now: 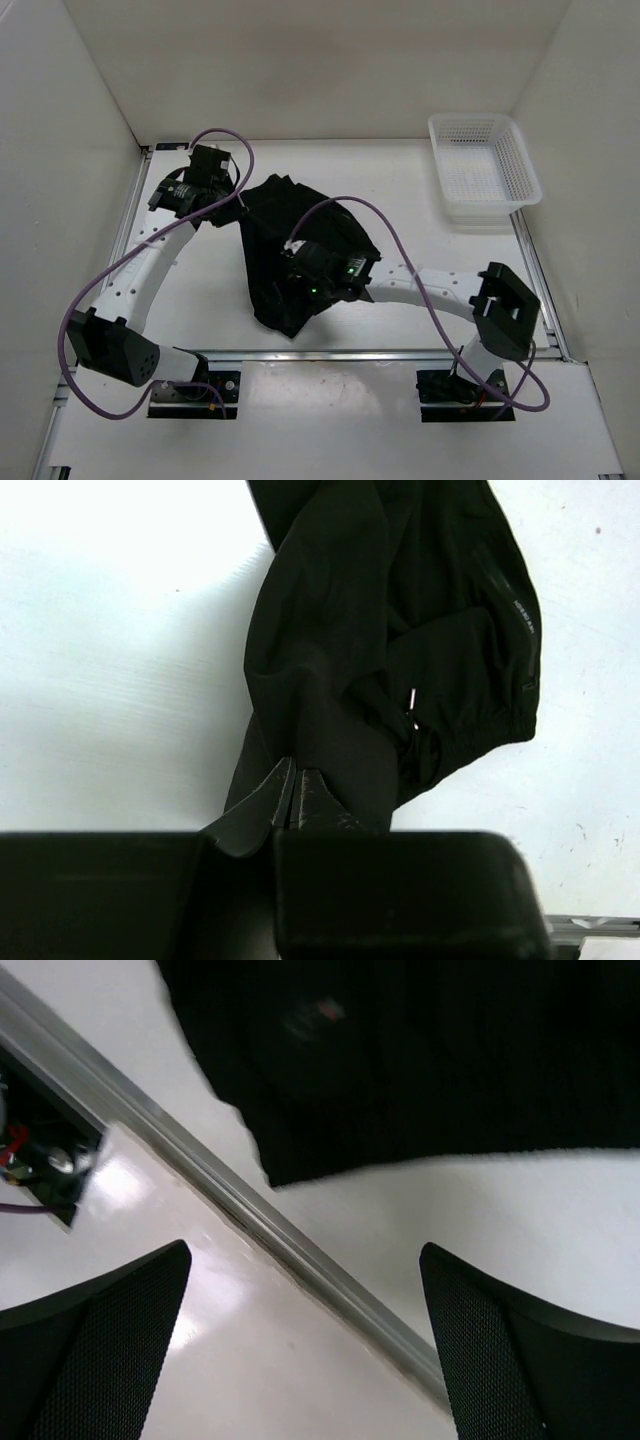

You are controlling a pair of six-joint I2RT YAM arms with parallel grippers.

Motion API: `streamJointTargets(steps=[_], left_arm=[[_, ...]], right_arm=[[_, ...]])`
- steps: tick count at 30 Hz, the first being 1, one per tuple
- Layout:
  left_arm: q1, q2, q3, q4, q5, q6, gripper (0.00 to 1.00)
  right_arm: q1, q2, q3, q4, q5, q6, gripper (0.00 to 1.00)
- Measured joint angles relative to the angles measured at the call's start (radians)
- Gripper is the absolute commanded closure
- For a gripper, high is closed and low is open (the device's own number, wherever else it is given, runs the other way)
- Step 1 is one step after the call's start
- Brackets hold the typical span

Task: Fold and stack the shorts
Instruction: Flatten the shorts out

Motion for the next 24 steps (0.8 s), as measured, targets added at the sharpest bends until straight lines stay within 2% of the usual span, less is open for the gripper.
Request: streamJointTargets(steps=[3,6,8,9,12,13,15,20,24], left_arm=[[0.000,0.005,0.000,0.010,-0.001,-0.008,0.90],[0.001,0.013,0.000,0.014,-0.002,-0.014,0.90],[0.003,0.014,0.000,0.015,-0.003,-0.018,0.90],[0.006,0.014,0.000,0.015,-0.002,-0.020,0.90],[0.021,0.014,0.001,0.016,-0.002,-0.023,0.90],[0.027,0.014,0.002,0.017,-0.002,-0.024,0.90],[0.037,0.023,0.014,0.014,-0.002,-0.027,0.90],[0.047,0.119,0.113,0.018,0.023,-0.030,0.90],[0.055,0.257,0.281,0.028,0.099,-0.027,0.90]], right_arm=[[0.033,0.096,0.096,0.026,0.006,-0.034,0.02],[0.056,0.215,0.172,0.032,0.023,-0.066,0.14],[0.060,0.297,0.209,0.033,0.040,-0.084,0.27],[0.061,0.330,0.220,0.030,0.053,-0.088,0.34],[0.060,0.380,0.240,0.010,0.098,-0.101,0.69],[0.058,0.380,0.242,0.010,0.120,-0.098,0.87],[0.055,0.381,0.242,-0.002,0.166,-0.088,1.00],[0.003,0.332,0.195,-0.026,0.280,-0.079,1.00],[-0.210,0.212,0.171,-0.080,0.357,-0.129,1.00]])
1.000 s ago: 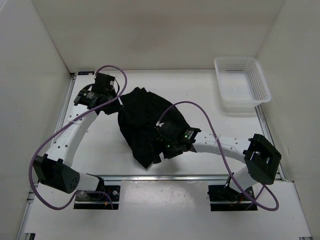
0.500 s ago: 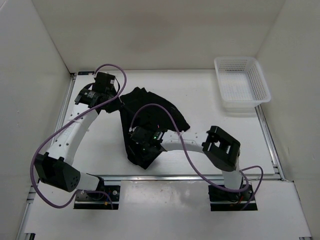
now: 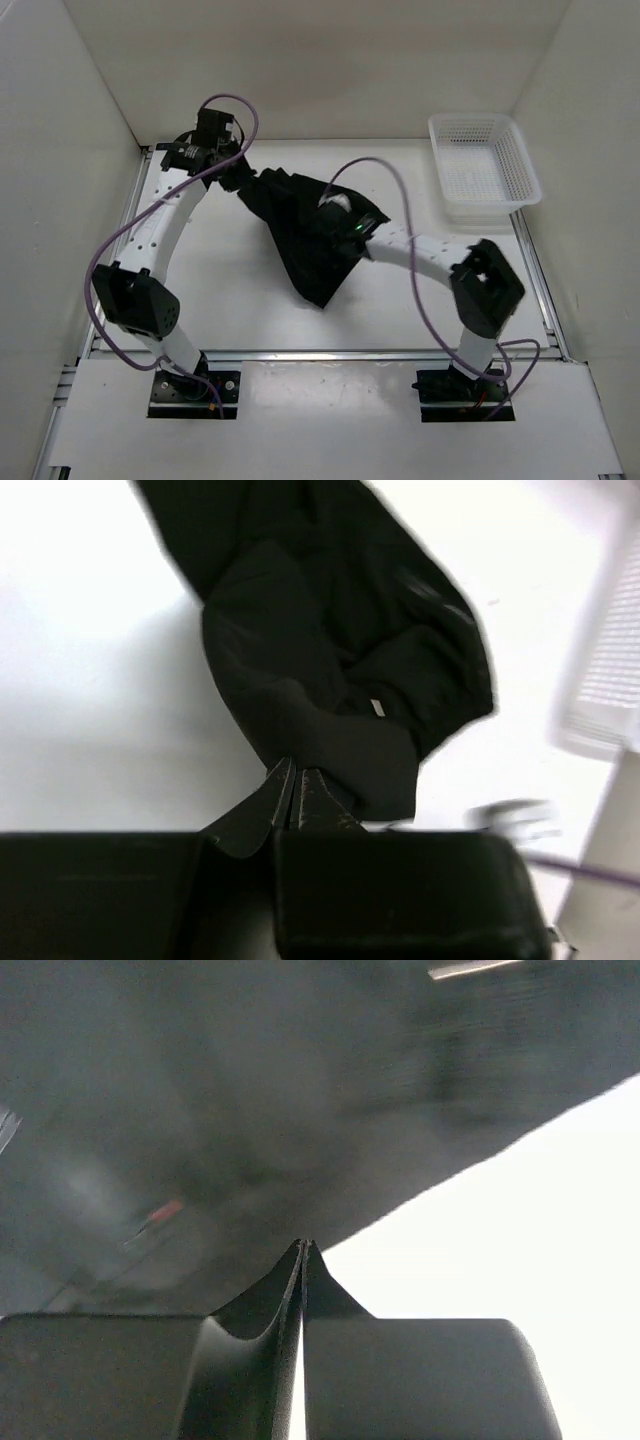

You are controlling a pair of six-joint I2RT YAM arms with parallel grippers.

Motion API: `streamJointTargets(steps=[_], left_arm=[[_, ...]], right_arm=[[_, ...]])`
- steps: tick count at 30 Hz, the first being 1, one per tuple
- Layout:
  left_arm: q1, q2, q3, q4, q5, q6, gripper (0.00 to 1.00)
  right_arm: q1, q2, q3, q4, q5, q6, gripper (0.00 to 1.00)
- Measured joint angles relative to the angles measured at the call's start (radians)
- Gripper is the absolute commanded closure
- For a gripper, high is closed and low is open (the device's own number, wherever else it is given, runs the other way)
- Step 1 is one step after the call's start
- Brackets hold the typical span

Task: Fold and stack the shorts
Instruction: Flatten the shorts out

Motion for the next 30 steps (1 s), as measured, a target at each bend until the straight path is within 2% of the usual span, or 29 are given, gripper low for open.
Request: streamJointTargets(steps=[4,5,6,7,8,9,11,12,13,14,15,16,18,19,20,22,24,27,30], left_arm=[[0.005,0.029,0.060,0.029,0.050,-0.005,0.90],[0.003,0.011,0.039,0.042,0.054,-0.012,0.87],[-0.001,-0.016,0.005,0.053,0.053,-0.018,0.77],[-0.006,-0.055,-0.053,0.063,0.048,-0.025,0.62],[-0.013,-0.100,-0.114,0.062,0.043,-0.030,0.16],[-0.024,-0.158,-0.200,0.084,0.034,-0.040,0.00],[-0.045,-0.266,-0.362,0.079,0.016,-0.062,0.00],[-0.056,-0.309,-0.430,0.061,0.006,-0.069,0.00],[-0.063,-0.336,-0.476,0.041,-0.014,-0.070,0.04],[-0.067,-0.348,-0.499,0.017,-0.041,-0.069,0.12],[-0.073,-0.348,-0.502,0.000,-0.069,-0.062,0.36],[-0.079,-0.340,-0.491,-0.007,-0.104,-0.053,0.48],[-0.107,-0.298,-0.412,-0.032,-0.171,-0.010,0.66],[-0.132,-0.256,-0.343,-0.046,-0.208,0.008,0.69],[-0.160,-0.206,-0.265,-0.053,-0.245,0.029,0.63],[-0.215,-0.086,-0.128,-0.060,-0.310,0.071,0.36],[-0.262,0.039,-0.038,-0.070,-0.350,0.096,0.19],[-0.320,0.224,-0.018,-0.078,-0.362,0.118,0.19],[-0.355,0.358,-0.076,-0.082,-0.354,0.126,0.22]], right_arm=[[-0.210,-0.155,0.038,-0.019,0.073,-0.055,1.00],[-0.226,-0.193,0.043,-0.023,0.086,-0.064,1.00],[-0.228,-0.227,0.042,-0.023,0.093,-0.072,1.00],[-0.219,-0.261,0.034,-0.021,0.095,-0.076,1.00],[-0.204,-0.290,0.018,-0.020,0.095,-0.076,0.96],[-0.189,-0.310,-0.002,-0.019,0.093,-0.072,0.88],[-0.154,-0.339,-0.082,-0.010,0.076,-0.049,0.74],[-0.137,-0.344,-0.131,-0.011,0.057,-0.034,0.54],[-0.125,-0.344,-0.185,-0.009,0.032,-0.018,0.44],[-0.116,-0.344,-0.240,-0.013,0.005,0.003,0.36],[-0.113,-0.344,-0.285,-0.017,-0.020,0.026,0.22],[-0.113,-0.346,-0.328,-0.024,-0.051,0.050,0.17],[-0.124,-0.364,-0.388,-0.032,-0.114,0.095,0.13],[-0.136,-0.383,-0.408,-0.031,-0.146,0.118,0.11],[-0.148,-0.407,-0.423,-0.021,-0.182,0.142,0.09],[-0.171,-0.457,-0.441,0.014,-0.265,0.205,0.08],[-0.182,-0.486,-0.455,0.080,-0.331,0.264,0.08],[-0.183,-0.467,-0.477,0.182,-0.424,0.357,0.08],[-0.183,-0.403,-0.491,0.255,-0.484,0.430,0.09]])
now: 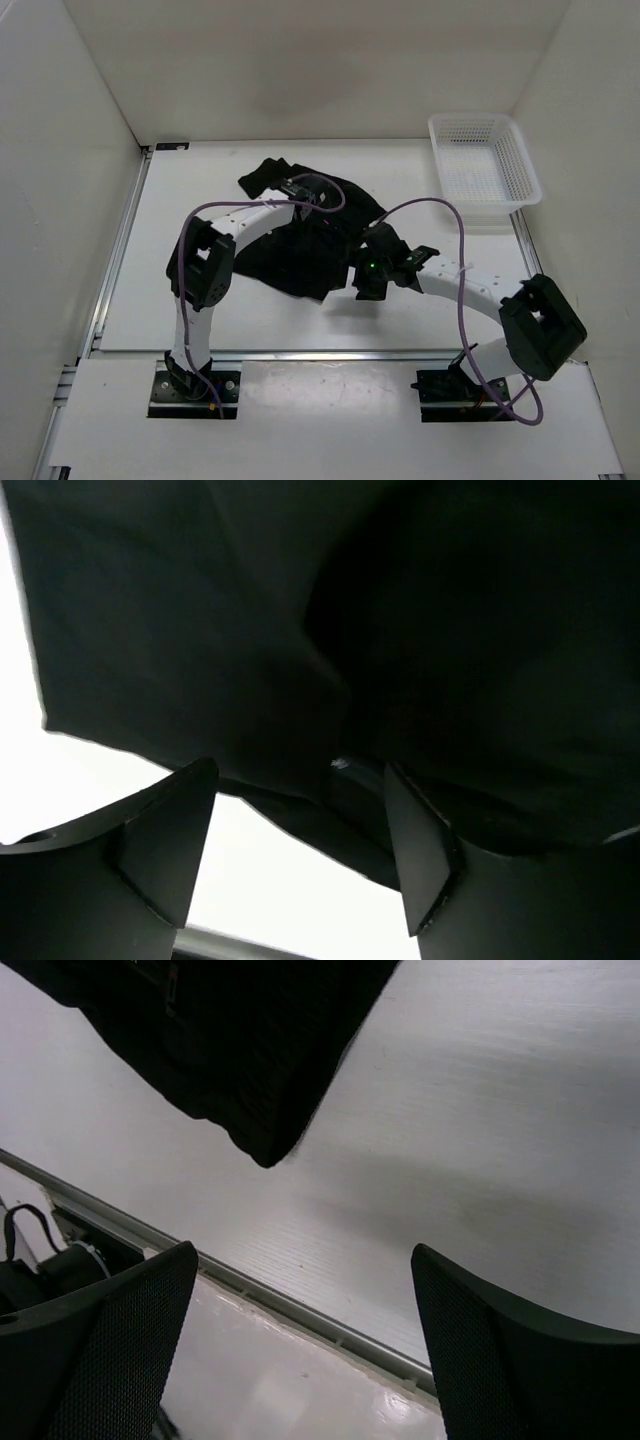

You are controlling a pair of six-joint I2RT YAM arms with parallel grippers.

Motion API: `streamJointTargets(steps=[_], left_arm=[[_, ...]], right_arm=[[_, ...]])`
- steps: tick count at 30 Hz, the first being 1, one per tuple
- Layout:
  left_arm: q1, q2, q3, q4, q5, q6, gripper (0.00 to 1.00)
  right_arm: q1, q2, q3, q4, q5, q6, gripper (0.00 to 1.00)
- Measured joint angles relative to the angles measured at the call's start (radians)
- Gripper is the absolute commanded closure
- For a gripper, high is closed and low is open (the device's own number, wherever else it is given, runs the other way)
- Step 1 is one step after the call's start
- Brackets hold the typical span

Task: Fold and stack the shorts
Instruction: Flatten the shorts out

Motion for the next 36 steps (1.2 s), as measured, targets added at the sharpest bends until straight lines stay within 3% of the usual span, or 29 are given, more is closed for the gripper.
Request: streamJointTargets(steps=[8,12,13,15,17,18,19,20,21,27,33,36], left_arm=[[0.023,0.031,-0.112,-0.023,-0.005,-0.012,0.28],[0.056,0.032,-0.140,-0.006,-0.007,-0.027,0.56],[0.066,0.032,-0.144,-0.006,-0.008,-0.031,0.73],[0.080,0.032,-0.144,-0.004,-0.010,-0.040,0.90],[0.098,0.032,-0.142,-0.003,-0.013,-0.037,0.90],[0.106,0.032,-0.138,-0.005,-0.013,-0.035,0.90],[0.114,0.032,-0.130,-0.010,-0.013,-0.032,0.90],[0.122,0.031,-0.119,-0.011,-0.013,-0.031,0.90],[0.131,0.029,-0.107,-0.014,-0.013,-0.030,0.90],[0.236,-0.064,-0.032,-0.010,0.048,-0.019,0.90],[0.450,-0.286,-0.022,0.042,0.214,-0.025,0.90],[0.506,-0.404,-0.089,0.083,0.260,-0.048,0.90]], right_arm=[[-0.003,0.167,-0.002,0.139,-0.091,0.100,0.17],[0.002,0.251,0.033,0.162,-0.118,0.126,0.22],[0.006,0.267,0.048,0.169,-0.116,0.127,0.23],[0.016,0.308,0.087,0.180,-0.114,0.127,0.32],[0.026,0.348,0.126,0.187,-0.107,0.125,0.45],[0.029,0.365,0.140,0.189,-0.102,0.125,0.70],[0.033,0.382,0.153,0.189,-0.095,0.126,0.85],[0.035,0.398,0.163,0.187,-0.089,0.126,0.97],[0.037,0.410,0.172,0.179,-0.081,0.124,1.00],[-0.024,0.377,0.179,0.119,-0.005,0.101,1.00],[-0.290,0.113,0.117,0.023,0.093,-0.021,1.00],[-0.378,-0.013,0.089,-0.013,0.123,-0.083,1.00]])
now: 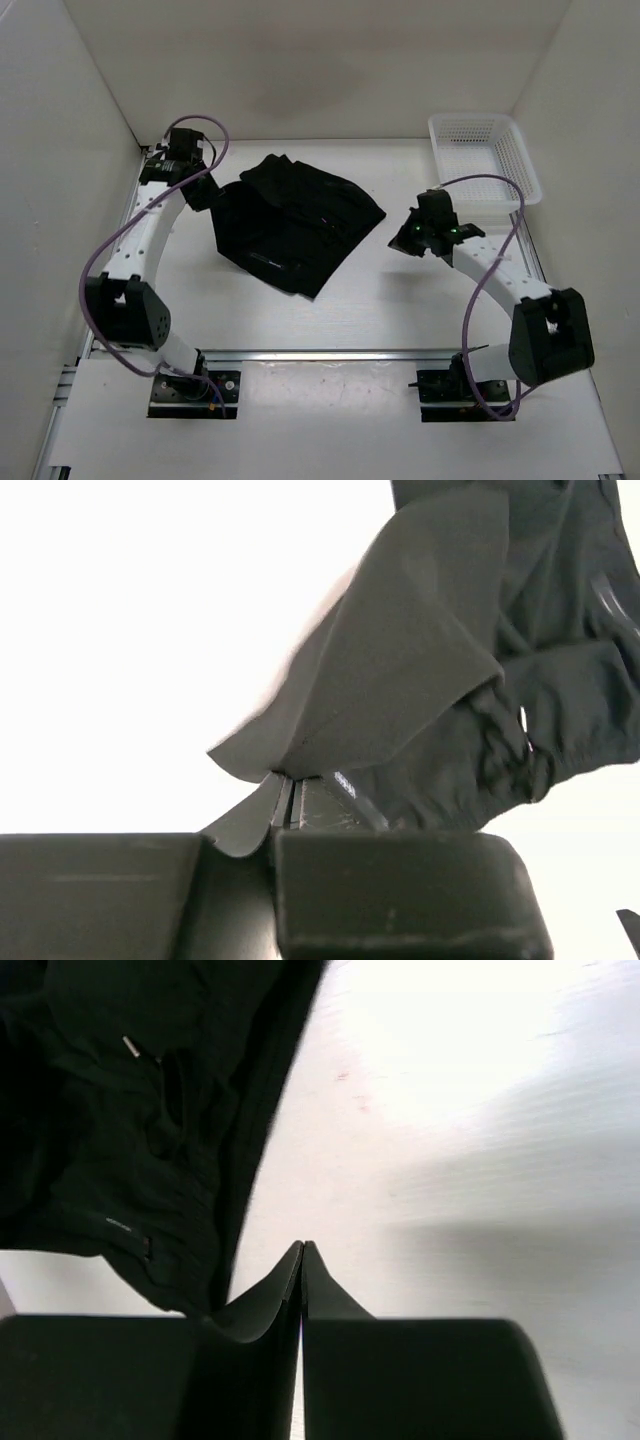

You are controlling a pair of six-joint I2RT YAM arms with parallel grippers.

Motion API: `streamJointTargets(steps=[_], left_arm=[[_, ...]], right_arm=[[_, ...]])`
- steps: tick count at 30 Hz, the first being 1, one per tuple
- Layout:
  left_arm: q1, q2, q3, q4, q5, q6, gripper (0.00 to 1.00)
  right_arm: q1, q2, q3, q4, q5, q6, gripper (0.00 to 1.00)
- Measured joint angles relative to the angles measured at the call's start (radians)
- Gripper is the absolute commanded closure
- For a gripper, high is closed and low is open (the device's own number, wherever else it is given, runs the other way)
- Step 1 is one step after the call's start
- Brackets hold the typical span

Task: Fold and stack the shorts
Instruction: Flatten the shorts out

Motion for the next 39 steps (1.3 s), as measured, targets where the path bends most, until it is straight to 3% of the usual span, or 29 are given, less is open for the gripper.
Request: streamJointTargets(steps=[3,4,5,7,8,13,16,22,26,30,31,33,39], left_arm=[[0.026,-0.095,-0.117,0.027,0.041,-0.026,0.90],[0.034,-0.111,-0.152,0.027,0.053,-0.033,0.90],[0.047,-0.116,-0.180,0.027,0.071,-0.037,0.90],[0.069,-0.099,-0.203,0.027,0.092,-0.042,0.90],[0.079,-0.084,-0.208,0.031,0.101,-0.043,0.90],[0.115,-0.050,-0.209,0.045,0.129,-0.043,0.90],[0.130,-0.051,-0.209,0.053,0.140,-0.043,0.90],[0.156,-0.051,-0.208,0.063,0.166,-0.043,0.90],[0.174,-0.051,-0.205,0.064,0.182,-0.043,0.90],[0.190,-0.051,-0.204,0.064,0.196,-0.042,0.90],[0.195,-0.050,-0.204,0.064,0.198,-0.043,0.90],[0.202,-0.050,-0.201,0.064,0.204,-0.042,0.90],[0.210,-0.050,-0.193,0.066,0.231,-0.035,0.90]], right_arm=[[-0.008,-0.068,-0.034,-0.031,-0.001,-0.036,0.98],[0.012,-0.072,-0.042,-0.040,-0.005,-0.039,0.89],[0.044,-0.071,-0.049,-0.043,-0.014,-0.040,0.64],[0.138,-0.048,-0.053,-0.041,-0.031,-0.033,0.47],[0.201,-0.026,-0.051,-0.031,-0.040,-0.032,0.34],[0.503,0.193,0.107,-0.064,-0.006,-0.044,0.30],[0.607,0.306,0.233,-0.075,0.021,-0.061,0.31],[0.717,0.499,0.505,-0.197,0.217,-0.196,0.30],[0.734,0.616,0.578,-0.225,0.315,-0.293,0.39],[0.730,0.665,0.588,-0.258,0.393,-0.343,0.58],[0.729,0.666,0.590,-0.258,0.409,-0.351,0.78],[0.725,0.668,0.587,-0.262,0.441,-0.352,0.97],[0.681,0.550,0.417,-0.236,0.521,-0.303,1.00]])
